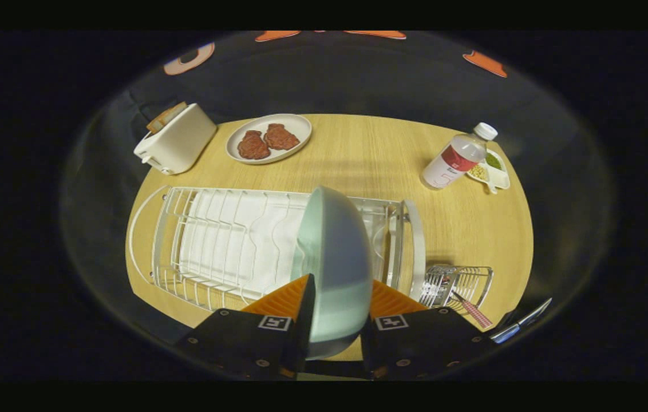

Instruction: Take the plate from the dish rack, then take the spoon from the basket and place it into the plate.

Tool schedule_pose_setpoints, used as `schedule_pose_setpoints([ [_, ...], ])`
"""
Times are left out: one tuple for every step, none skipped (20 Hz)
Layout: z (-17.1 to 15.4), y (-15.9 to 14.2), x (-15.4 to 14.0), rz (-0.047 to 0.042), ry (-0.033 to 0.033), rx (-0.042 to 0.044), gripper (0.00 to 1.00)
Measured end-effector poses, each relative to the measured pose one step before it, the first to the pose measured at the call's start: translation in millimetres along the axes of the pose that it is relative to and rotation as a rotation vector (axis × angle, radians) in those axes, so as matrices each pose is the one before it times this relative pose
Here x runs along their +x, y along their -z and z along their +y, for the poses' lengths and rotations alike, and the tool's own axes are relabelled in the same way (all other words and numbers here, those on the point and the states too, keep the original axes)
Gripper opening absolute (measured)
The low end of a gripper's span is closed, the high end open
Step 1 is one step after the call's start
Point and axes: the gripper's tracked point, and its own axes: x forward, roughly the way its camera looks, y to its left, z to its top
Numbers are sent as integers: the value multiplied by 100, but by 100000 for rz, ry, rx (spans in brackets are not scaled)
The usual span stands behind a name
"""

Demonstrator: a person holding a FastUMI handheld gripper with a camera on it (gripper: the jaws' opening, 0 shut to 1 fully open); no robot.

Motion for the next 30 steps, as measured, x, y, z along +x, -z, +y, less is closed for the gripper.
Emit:
schedule_pose_setpoints([
  [-151, -121, -251, 142, 1551, 1362, 36],
  [-64, -128, -300, -201, 1282, 1135, 34],
  [-156, -236, -444, -435, 1385, 687, 32],
  [-227, -396, -464, -1338, 1649, 549, 32],
  [-213, -421, -469, -1467, 2019, -218, 31],
  [-334, -207, -325, -1610, 2343, -554, 31],
  [-520, -377, -541, -1971, 2955, -1260, 31],
  [-369, -339, -508, -1608, 1755, -615, 31],
  [351, -55, -489, -25, -1704, 970, 30],
  [363, 56, -599, -137, -1555, 1653, 29],
  [-24, 137, -424, 13, -328, 1302, 29],
  [-353, 177, -303, -675, 247, 638, 29],
  [-322, 188, -445, -757, 300, 69, 29],
  [-259, 308, -453, -591, -41, -142, 29],
  [-396, 241, -540, -716, -96, 142, 29],
  [-451, 270, -383, -1031, -100, 234, 29],
  [-494, 337, -329, -908, -155, 271, 29],
  [-609, 575, -219, -241, -276, 86, 29],
  [-663, 740, -273, 537, -744, 620, 29],
  [-318, 852, -238, 804, -1658, 1189, 29],
  [-454, 839, -188, 939, -1918, 1604, 29],
  [-559, 731, -137, 128, -1890, 825, 29],
  [-740, 882, 119, 479, -564, -739, 29],
  [-1054, 1132, 124, 750, 456, -435, 29],
  [-623, 902, 136, 262, -1058, -426, 29],
  [-150, 866, -269, 244, -3378, 1498, 29],
  [270, 774, -23, 416, -4539, 2372, 29],
  [-122, 1249, -510, 1562, -4010, 2577, 29],
  [-94, 775, 29, 420, -2974, 751, 29],
  [-238, 897, 94, -40, -2580, 766, 29],
])
